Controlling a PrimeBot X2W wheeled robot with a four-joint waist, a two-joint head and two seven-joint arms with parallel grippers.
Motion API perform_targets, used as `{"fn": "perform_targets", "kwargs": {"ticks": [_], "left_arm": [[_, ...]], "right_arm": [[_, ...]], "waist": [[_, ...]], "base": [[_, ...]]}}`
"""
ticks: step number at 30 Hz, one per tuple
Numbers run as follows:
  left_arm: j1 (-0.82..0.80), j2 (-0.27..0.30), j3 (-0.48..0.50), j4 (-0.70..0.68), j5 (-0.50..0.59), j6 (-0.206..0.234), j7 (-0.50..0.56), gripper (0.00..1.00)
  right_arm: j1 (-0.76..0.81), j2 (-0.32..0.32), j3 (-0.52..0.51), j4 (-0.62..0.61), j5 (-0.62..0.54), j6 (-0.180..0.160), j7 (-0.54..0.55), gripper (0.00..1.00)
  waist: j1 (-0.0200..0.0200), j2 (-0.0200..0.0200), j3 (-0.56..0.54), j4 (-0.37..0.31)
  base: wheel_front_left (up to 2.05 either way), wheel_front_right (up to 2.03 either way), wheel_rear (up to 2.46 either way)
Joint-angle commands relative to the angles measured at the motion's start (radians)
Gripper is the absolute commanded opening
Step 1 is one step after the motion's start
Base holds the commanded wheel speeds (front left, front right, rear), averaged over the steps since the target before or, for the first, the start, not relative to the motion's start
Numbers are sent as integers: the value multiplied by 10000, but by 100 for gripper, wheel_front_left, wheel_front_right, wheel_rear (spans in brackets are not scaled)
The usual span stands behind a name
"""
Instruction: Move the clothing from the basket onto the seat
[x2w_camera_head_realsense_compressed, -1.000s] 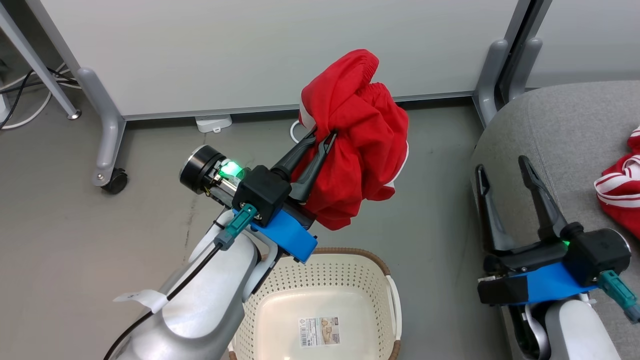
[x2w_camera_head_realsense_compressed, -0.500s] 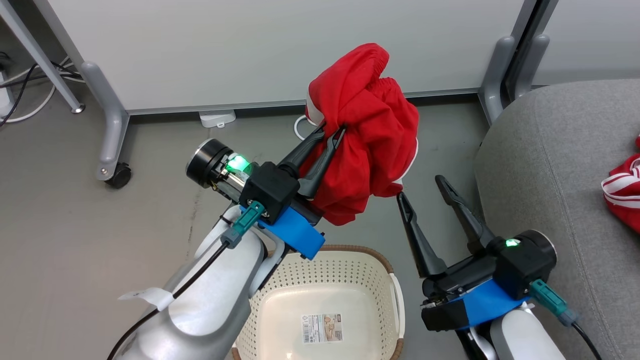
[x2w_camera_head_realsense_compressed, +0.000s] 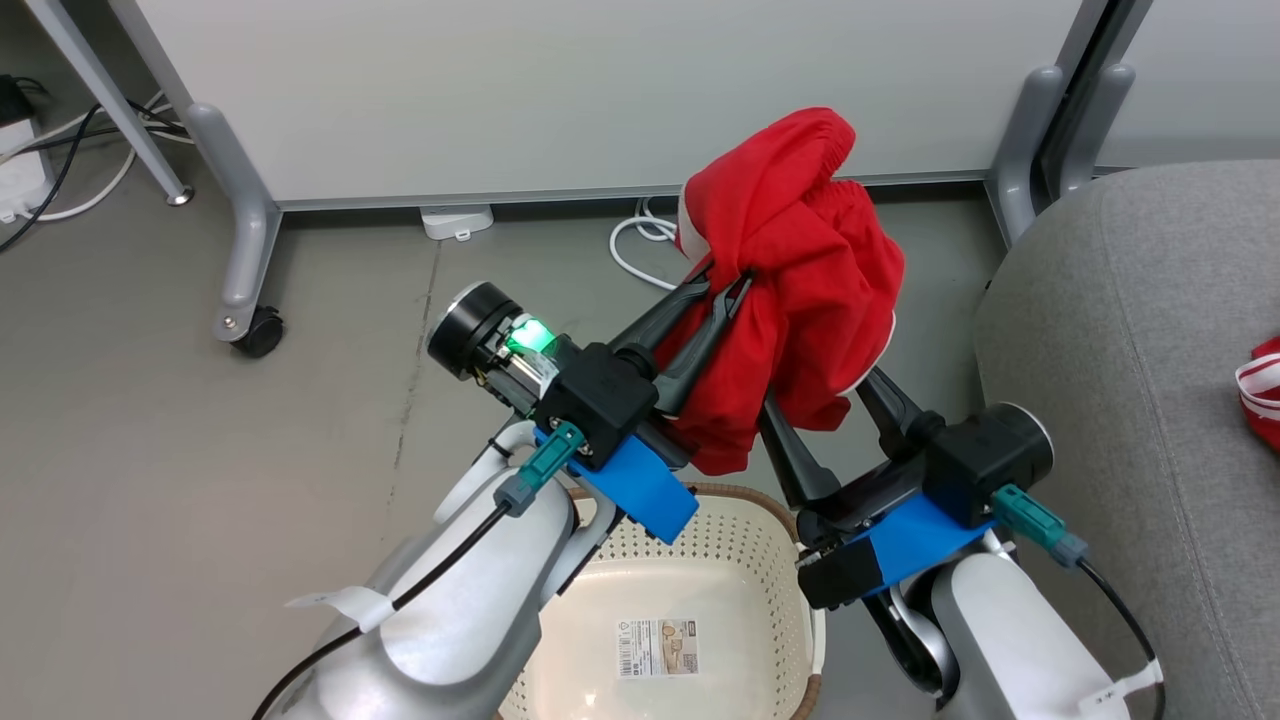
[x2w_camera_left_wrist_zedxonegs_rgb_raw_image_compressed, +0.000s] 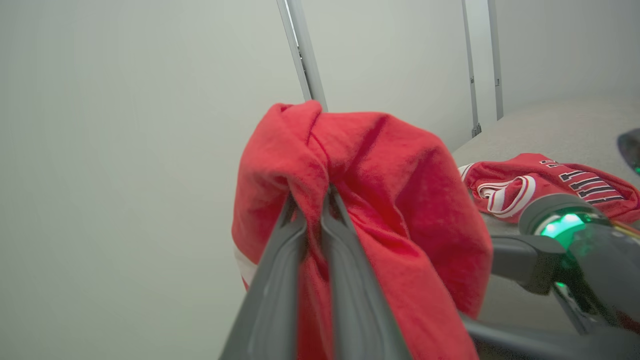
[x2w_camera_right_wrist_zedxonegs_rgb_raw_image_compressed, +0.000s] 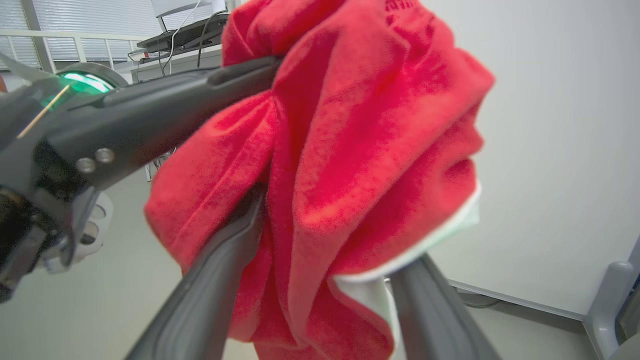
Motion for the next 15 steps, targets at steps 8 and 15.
{"fn": "perform_targets", "kwargs": {"ticks": [8, 15], "left_arm": [[-31, -126, -147, -49, 12, -86, -47, 0], [75, -98, -132, 1, 7, -104, -47, 0]], "right_arm": [[-509, -16, 166, 550, 342, 5, -3, 0], [-394, -16, 194, 572, 388, 5, -3, 0]], "waist": [[0, -1, 20, 161], [0, -1, -21, 100]], "base": [[0, 0, 0], [0, 0, 0]]}}
